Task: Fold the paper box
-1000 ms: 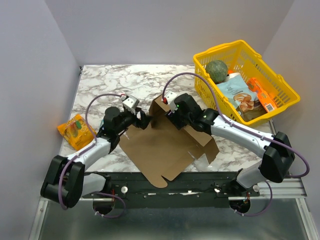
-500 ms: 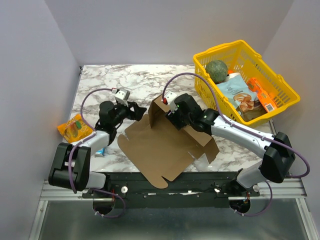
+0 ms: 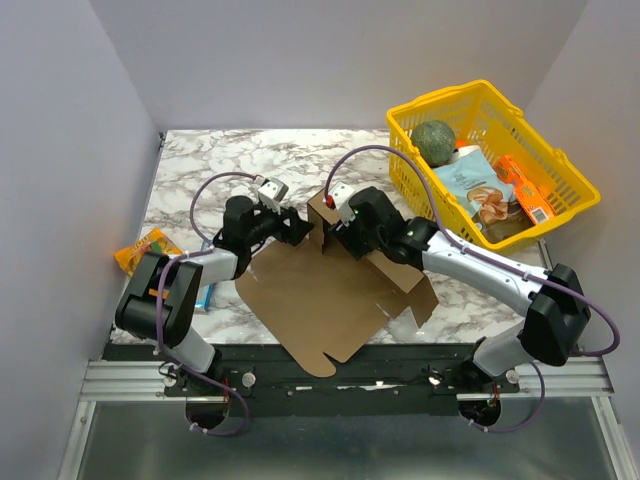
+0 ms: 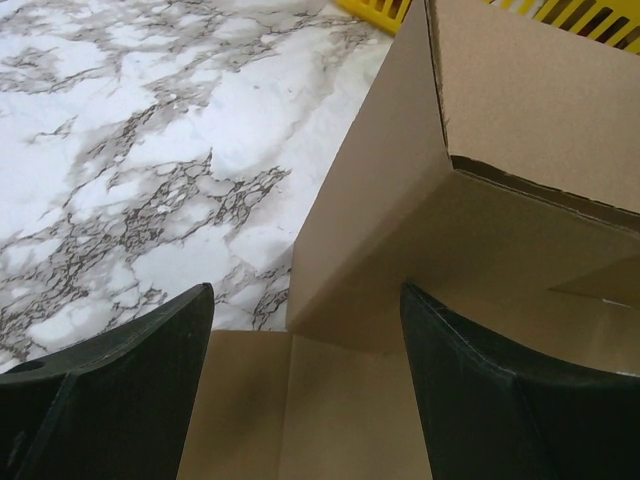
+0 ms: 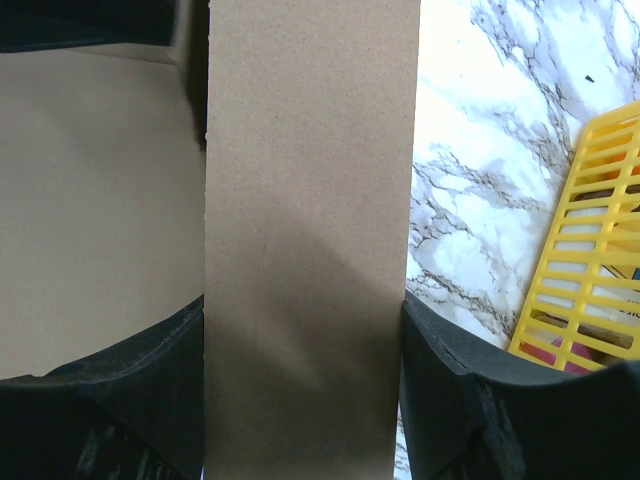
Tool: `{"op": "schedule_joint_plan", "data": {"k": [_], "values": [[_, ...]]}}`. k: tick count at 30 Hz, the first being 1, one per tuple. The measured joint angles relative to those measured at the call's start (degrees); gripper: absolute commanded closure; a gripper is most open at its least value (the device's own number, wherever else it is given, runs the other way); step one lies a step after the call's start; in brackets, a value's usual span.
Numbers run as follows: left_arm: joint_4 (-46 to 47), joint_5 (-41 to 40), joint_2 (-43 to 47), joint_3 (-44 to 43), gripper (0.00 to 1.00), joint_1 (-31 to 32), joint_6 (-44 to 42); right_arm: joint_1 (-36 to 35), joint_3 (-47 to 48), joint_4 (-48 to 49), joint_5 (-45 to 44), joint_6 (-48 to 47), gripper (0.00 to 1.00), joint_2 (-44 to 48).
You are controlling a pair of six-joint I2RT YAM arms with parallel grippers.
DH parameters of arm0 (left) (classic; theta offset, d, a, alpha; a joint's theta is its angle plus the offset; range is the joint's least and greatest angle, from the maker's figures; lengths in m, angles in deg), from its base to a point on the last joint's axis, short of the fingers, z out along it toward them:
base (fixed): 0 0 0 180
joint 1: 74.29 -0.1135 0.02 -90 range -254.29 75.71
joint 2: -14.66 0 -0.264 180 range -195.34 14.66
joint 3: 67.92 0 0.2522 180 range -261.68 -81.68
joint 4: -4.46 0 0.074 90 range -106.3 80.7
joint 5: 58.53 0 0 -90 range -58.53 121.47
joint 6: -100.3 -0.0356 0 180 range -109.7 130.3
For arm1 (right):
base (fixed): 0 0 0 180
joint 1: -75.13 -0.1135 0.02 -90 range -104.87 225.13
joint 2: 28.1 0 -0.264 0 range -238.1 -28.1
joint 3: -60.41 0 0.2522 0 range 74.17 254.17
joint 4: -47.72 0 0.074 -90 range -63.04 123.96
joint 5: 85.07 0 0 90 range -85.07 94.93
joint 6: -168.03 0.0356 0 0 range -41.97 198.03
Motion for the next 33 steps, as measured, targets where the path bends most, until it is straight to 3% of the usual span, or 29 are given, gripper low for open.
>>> {"op": "schedule_joint_plan", "data": {"k": [14,33], "values": [[10.34,-0.35,-7.26,-1.31,0.18,3.34,-1.55,0.79,0.0,-0.04,-0.76,0.63,0.32,0.02],[7.69,-4.66,-8.96,-3.93,0.21,6.29,-6.36,0.74,2.93,-4.24,4.57,0.63,0.32,0.5]]}}
